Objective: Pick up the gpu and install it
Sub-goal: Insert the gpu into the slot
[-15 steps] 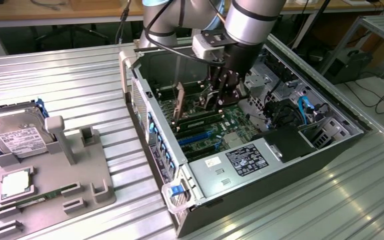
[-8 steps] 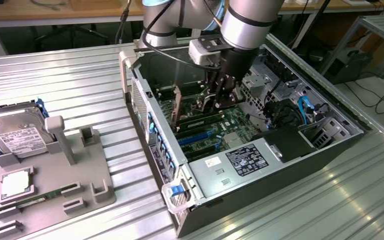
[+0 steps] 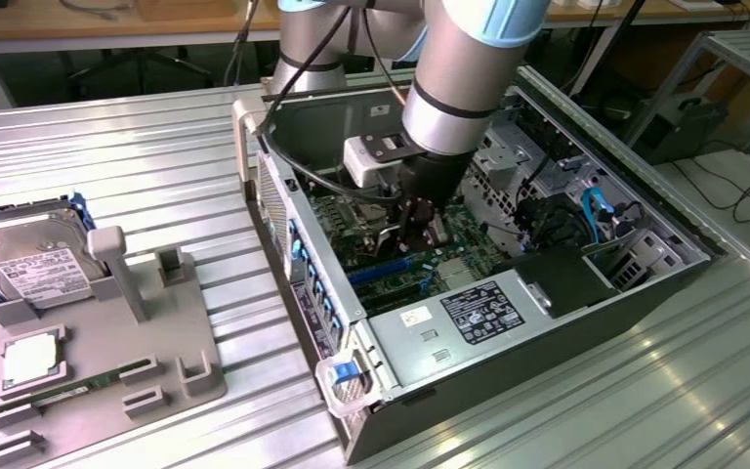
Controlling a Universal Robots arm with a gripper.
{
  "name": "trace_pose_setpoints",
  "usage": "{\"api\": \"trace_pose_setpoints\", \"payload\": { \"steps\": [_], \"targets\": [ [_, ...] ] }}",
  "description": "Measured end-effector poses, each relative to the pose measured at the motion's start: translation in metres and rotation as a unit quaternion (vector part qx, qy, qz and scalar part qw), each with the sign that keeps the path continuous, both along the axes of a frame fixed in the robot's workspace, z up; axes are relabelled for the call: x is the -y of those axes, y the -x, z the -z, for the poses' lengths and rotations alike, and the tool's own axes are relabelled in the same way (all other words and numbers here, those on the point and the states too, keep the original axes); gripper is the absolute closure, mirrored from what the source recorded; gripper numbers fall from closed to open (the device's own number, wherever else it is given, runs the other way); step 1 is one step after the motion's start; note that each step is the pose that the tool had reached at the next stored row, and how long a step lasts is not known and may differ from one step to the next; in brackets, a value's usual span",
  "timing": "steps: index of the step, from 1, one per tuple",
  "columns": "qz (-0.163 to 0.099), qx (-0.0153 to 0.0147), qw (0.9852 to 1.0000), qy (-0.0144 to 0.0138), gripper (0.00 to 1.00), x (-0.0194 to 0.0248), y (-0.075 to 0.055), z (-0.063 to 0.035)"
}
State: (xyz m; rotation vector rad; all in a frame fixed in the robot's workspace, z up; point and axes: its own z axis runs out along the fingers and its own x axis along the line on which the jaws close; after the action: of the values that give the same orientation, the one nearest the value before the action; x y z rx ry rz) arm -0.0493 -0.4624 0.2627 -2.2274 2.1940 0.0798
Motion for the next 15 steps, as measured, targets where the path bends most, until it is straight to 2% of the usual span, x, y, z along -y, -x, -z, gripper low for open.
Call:
{"api": "trace_pose_setpoints", "payload": {
  "steps": [2,3,6,15],
  "targets": [
    [0.0,-0.0002,1.0,0.0,0.72,0.0005,0.001,0.0027],
    [0.0,-0.0002,1.0,0.0,0.72,0.0024,0.001,0.0044],
    [0.0,-0.0002,1.0,0.0,0.72,0.0026,0.004,0.0118],
    [0.0,-0.0003,1.0,0.0001,0.72,0.0027,0.004,0.0179]
  ]
}}
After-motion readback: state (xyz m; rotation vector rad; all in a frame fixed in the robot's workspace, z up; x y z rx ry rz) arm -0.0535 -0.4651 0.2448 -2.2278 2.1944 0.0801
